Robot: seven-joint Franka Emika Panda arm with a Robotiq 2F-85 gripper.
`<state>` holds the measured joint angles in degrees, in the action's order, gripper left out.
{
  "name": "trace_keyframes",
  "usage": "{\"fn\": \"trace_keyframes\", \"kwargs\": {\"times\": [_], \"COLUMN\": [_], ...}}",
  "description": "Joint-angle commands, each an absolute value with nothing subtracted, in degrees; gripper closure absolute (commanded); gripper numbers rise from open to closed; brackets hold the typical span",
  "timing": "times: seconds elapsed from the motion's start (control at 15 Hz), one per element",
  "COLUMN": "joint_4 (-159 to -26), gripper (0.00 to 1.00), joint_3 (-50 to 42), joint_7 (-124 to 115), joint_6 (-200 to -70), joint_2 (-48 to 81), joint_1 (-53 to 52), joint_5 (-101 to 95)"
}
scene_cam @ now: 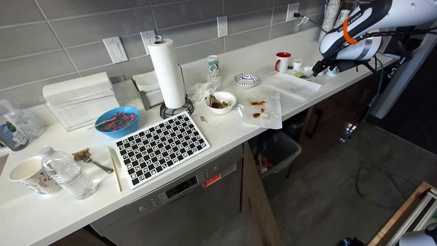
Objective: Pick up the small pink paper on the right and throw it in the bin below
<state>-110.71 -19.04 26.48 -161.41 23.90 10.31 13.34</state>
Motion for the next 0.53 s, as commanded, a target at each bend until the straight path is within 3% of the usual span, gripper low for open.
{"fn": "trace_keyframes", "kwargs": {"times": [0.0, 0.47], "joint_4": [-104.5, -98.7], "gripper": [0.0, 0.0], "joint_3": [-13.1, -8.4], "joint_7": [22.0, 20.4], "joint_6": [-157.6, -155.5], "joint_2": [27.2, 32.0], "joint_1": [16.7, 21.1], "joint_5": [9.5, 8.2]}}
